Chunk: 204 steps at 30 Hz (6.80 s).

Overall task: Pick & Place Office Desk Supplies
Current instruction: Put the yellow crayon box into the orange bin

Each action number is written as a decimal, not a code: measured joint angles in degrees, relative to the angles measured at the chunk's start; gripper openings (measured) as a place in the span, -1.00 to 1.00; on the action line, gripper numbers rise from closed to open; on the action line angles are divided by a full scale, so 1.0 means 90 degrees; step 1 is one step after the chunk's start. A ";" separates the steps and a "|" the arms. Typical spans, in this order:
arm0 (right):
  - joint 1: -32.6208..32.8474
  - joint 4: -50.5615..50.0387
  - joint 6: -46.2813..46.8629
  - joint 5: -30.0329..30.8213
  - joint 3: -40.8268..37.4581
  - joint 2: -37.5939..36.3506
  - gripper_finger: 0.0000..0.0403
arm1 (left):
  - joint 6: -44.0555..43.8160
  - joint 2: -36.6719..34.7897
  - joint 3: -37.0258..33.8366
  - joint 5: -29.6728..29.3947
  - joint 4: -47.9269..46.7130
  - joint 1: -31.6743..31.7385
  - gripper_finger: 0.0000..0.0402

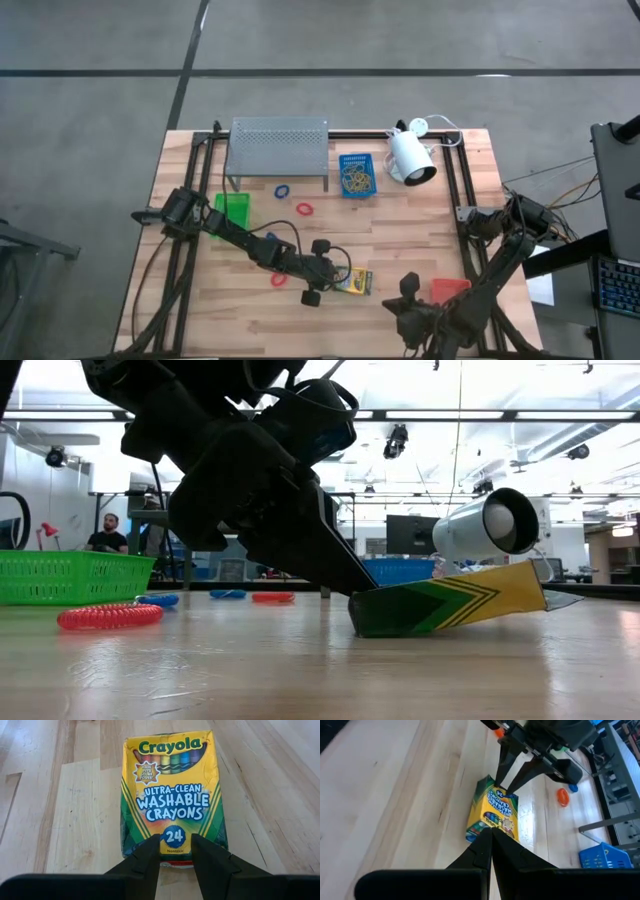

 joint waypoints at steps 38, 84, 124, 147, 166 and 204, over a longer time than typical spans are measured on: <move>-0.0005 0.0198 -0.0033 0.0006 0.0009 0.0002 -0.31 | 0.0017 0.0000 -0.0002 -0.0002 0.0039 0.0005 -0.42; -0.0153 0.2806 0.0032 0.0482 0.0010 0.0002 0.15 | 0.0019 0.0000 -0.0002 -0.0002 0.0041 0.0007 -0.42; -0.0426 0.1208 1.1574 -0.0429 -0.1474 0.0000 0.06 | 0.0017 0.0000 -0.0002 -0.0002 0.0044 0.0010 -0.42; -0.0929 0.1818 1.1106 -0.0558 -0.1721 0.0024 0.07 | 0.0017 0.0000 0.0000 -0.0002 0.0046 0.0010 -0.42; -0.1262 0.3512 1.0678 -0.0765 -0.2553 0.0012 0.07 | 0.0019 0.0000 0.0000 -0.0002 0.0046 0.0010 -0.42; -0.1751 0.4296 0.9437 -0.0748 -0.2592 0.0039 -0.32 | 0.0039 0.0000 -0.0005 -0.0006 0.0027 0.0010 -0.42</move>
